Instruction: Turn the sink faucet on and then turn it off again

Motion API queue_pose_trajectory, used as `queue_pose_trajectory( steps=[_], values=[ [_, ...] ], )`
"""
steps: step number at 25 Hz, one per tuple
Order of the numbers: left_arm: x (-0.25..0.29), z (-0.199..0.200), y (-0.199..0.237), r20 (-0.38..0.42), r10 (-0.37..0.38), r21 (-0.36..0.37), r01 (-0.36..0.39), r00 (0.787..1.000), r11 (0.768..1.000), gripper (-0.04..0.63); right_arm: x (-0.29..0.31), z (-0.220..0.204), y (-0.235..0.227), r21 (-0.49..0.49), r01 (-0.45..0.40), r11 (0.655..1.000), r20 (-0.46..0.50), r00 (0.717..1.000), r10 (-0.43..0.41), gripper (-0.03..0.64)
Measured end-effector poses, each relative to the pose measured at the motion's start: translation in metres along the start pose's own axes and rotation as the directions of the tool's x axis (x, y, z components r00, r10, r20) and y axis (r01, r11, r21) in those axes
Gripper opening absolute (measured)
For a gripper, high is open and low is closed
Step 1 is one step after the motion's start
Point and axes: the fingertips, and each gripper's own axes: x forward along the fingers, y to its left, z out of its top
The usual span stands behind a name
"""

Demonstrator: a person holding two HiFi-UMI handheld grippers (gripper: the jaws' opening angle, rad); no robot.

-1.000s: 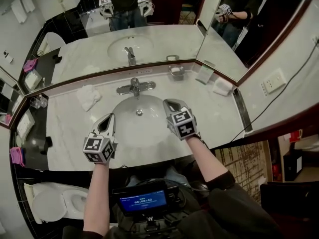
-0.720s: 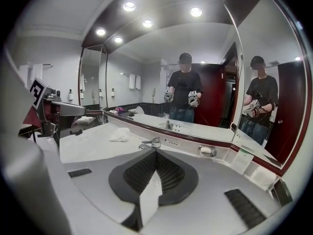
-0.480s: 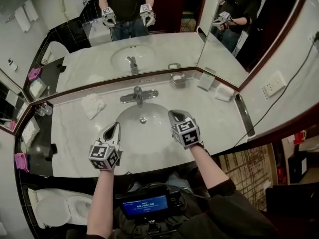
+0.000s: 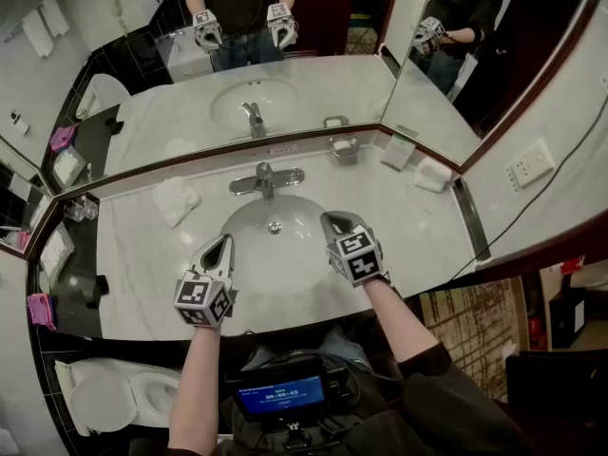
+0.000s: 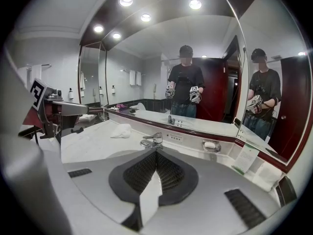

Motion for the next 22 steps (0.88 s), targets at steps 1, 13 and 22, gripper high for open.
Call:
queue_pose_trajectory(
  steps=[1, 13, 22],
  values=[
    [0.003, -0.002, 0.000, -0.004, -0.005, 0.000, 0.005, 1.000, 1.000, 0.002, 0.002, 0.000, 0.000, 0.001, -0.002, 1.000, -0.003, 1.000, 0.002, 0.021],
    [0.066, -0.027, 0.015, -0.083, -0.070, 0.195, 0.085, 0.994, 0.977, 0.157, 0.024, 0.014, 0.002, 0.012, -0.028, 1.000, -0.008, 1.000, 0.028, 0.021],
    [0.155, -0.071, 0.053, -0.154, 0.049, 0.773, 0.089, 0.987, 0.628, 0.198, 0.071, -0.019, -0.008, 0.003, -0.017, 1.000, -0.037, 0.999, 0.017, 0.021]
  ],
)
